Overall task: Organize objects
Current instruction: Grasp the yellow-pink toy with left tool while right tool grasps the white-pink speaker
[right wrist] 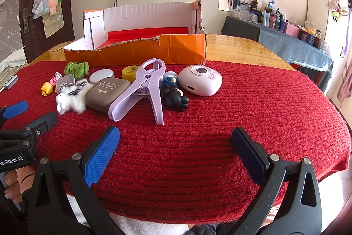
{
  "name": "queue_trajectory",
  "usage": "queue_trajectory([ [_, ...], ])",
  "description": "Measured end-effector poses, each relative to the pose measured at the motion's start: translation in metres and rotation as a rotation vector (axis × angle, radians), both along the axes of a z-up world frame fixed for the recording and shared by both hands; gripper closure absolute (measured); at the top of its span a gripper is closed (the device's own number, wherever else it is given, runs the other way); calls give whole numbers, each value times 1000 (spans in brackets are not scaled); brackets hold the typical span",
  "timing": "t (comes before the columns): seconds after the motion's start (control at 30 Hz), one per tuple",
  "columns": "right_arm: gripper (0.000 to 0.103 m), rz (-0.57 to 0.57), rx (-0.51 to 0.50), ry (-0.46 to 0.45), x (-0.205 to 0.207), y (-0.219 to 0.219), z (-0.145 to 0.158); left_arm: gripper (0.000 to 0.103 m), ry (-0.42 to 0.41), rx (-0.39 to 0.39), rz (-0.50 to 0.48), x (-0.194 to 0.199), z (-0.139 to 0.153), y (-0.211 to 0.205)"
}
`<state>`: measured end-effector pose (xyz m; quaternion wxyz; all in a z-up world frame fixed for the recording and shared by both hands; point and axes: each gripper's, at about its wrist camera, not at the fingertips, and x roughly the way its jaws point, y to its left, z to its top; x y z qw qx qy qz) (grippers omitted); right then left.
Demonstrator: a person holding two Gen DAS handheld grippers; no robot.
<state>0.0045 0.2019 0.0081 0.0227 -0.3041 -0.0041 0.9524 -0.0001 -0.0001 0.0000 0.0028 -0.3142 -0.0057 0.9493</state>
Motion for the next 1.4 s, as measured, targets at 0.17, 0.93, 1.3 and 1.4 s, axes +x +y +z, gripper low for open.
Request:
queue_trajectory([
  [0.17, 0, 2, -1, 3, 1, 1, 0, 0, -2, 1, 0, 0, 0, 0],
  [0.93, 0, -34, -17, 33, -29, 34, 49, 0, -108, 63, -31, -40, 34, -41],
  [1.3, 0, 10, 3, -175, -82, 69, 33, 17, -225, 32, -141, -73, 24, -51],
  [1.4, 0, 45, 40, -200, -86, 65, 30, 24, -237, 43, -154, -79, 21, -55],
])
